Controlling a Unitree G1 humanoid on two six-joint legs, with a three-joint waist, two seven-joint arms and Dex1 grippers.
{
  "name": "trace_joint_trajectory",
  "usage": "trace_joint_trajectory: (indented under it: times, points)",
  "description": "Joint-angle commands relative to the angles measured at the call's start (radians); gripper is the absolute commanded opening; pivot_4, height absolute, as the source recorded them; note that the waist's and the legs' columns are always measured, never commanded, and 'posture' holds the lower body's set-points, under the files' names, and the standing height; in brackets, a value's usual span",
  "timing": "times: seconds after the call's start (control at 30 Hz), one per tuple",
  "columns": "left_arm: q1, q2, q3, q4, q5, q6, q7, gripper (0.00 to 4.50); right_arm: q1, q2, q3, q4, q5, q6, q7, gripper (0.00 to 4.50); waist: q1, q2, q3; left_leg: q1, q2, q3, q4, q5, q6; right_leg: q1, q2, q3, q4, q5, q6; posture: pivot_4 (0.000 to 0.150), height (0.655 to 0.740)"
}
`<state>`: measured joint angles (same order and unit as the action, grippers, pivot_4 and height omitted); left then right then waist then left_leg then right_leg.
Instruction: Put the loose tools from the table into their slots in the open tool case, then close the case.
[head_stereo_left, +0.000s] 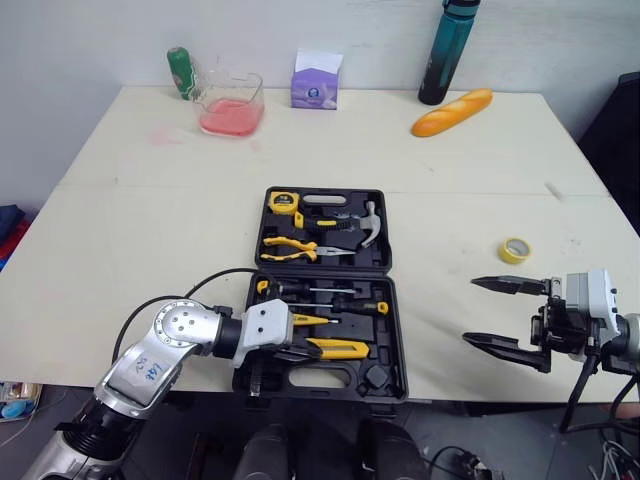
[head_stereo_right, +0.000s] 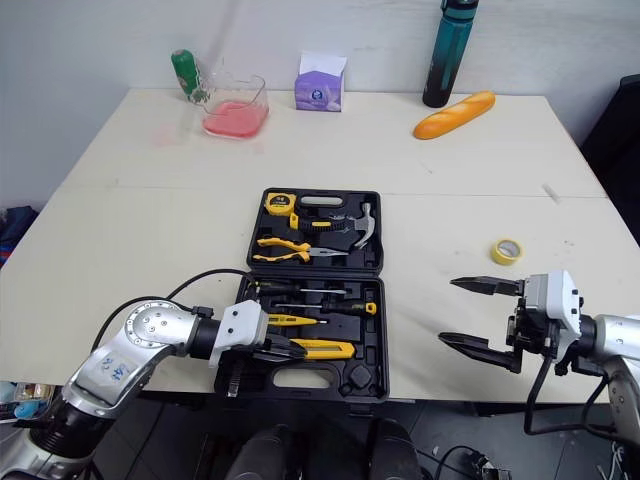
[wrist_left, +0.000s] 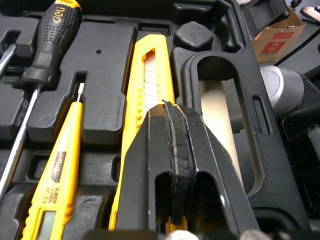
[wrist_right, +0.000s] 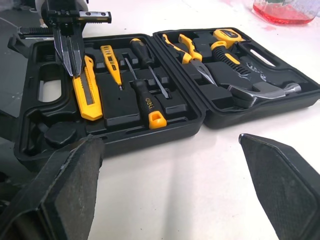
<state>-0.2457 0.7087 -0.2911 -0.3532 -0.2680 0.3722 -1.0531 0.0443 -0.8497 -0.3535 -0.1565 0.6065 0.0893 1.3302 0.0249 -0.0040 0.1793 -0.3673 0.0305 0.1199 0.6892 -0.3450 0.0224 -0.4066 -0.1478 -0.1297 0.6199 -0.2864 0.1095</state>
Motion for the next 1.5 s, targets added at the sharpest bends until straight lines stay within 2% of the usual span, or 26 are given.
trace_joint_trajectory:
  times: [0.03, 0.13, 0.27, 0.53, 0.8, 0.9, 1.13, 1.17, 1.3, 1.5]
  points:
    - [0.027, 0.029, -0.070, 0.058, 0.085, 0.088, 0.025, 0.04, -0.006, 0.007, 0.000, -0.031, 0.010, 0.000, -0.010, 4.50, 0.001, 0.001, -0.001, 0.001, 0.000, 0.000, 0.000, 0.000, 0.000, 0.001, 0.000, 0.000, 0.000, 0.000, 0.000, 0.150, 0.7400]
    - [0.028, 0.030, -0.080, 0.068, 0.094, 0.163, 0.063, 0.04, -0.010, 0.009, 0.004, -0.030, 0.008, -0.002, -0.016, 4.50, -0.001, 0.001, -0.001, 0.003, 0.000, -0.001, 0.000, 0.000, 0.000, 0.004, 0.000, 0.000, -0.002, 0.000, 0.000, 0.150, 0.7400]
    - [0.043, 0.038, -0.063, 0.054, 0.069, 0.213, 0.079, 0.04, -0.011, 0.010, 0.000, -0.026, 0.009, -0.005, -0.029, 4.50, -0.001, 0.004, -0.004, 0.016, 0.001, -0.001, -0.005, -0.002, 0.000, 0.016, 0.000, 0.000, -0.008, 0.000, 0.000, 0.150, 0.7400]
    - [0.061, 0.008, -0.004, 0.061, 0.056, 0.015, 0.081, 0.04, -0.006, 0.010, -0.006, -0.004, -0.001, -0.022, -0.039, 4.50, -0.001, 0.006, -0.006, 0.015, 0.001, 0.000, -0.006, -0.003, -0.001, 0.015, 0.000, 0.001, -0.008, 0.000, -0.001, 0.150, 0.7400]
    - [0.058, -0.019, 0.191, 0.020, -0.106, -0.115, 0.036, 0.04, -0.026, -0.020, -0.063, 0.062, -0.017, -0.040, -0.050, 4.50, -0.002, 0.006, -0.004, 0.012, 0.002, 0.000, -0.006, -0.003, -0.001, 0.012, -0.001, -0.001, -0.008, -0.001, -0.001, 0.150, 0.7400]
    - [0.104, 0.032, 0.376, -0.005, -0.230, -0.035, 0.036, 0.95, -0.026, -0.055, -0.136, 0.153, -0.036, -0.046, -0.064, 4.50, -0.003, 0.005, -0.003, 0.012, 0.001, 0.000, -0.006, -0.003, 0.000, 0.013, -0.001, -0.002, -0.009, 0.000, -0.001, 0.150, 0.7400]
    - [0.248, 0.097, 0.705, 0.139, -0.215, -0.081, 0.099, 4.23, -0.076, -0.092, -0.266, 0.411, -0.091, -0.126, -0.146, 4.50, -0.014, 0.004, -0.002, 0.013, 0.001, 0.001, -0.006, -0.004, 0.000, 0.013, -0.001, -0.002, -0.009, 0.000, -0.001, 0.150, 0.7400]
    - [0.255, 0.097, 0.722, 0.148, -0.211, -0.088, 0.105, 4.37, -0.080, -0.095, -0.271, 0.431, -0.093, -0.131, -0.148, 4.50, -0.016, 0.004, -0.002, 0.013, 0.002, 0.001, -0.006, -0.004, 0.000, 0.012, -0.001, -0.002, -0.009, -0.001, -0.001, 0.150, 0.7400]
    - [0.336, 0.090, 0.917, 0.243, -0.190, -0.120, 0.190, 4.37, -0.121, -0.107, -0.321, 0.613, -0.152, -0.235, -0.253, 4.50, -0.027, 0.004, -0.002, 0.012, 0.002, 0.001, -0.007, -0.005, -0.001, 0.012, -0.002, -0.002, -0.010, -0.001, -0.001, 0.150, 0.7400]
    - [0.456, 0.063, 1.108, 0.489, -0.150, -0.173, 0.308, 4.37, -0.109, -0.104, -0.337, 0.774, -0.243, -0.332, -0.419, 4.50, -0.041, 0.004, -0.001, 0.013, 0.003, 0.003, -0.009, -0.006, -0.002, 0.011, -0.003, -0.002, -0.012, -0.001, -0.001, 0.150, 0.7400]
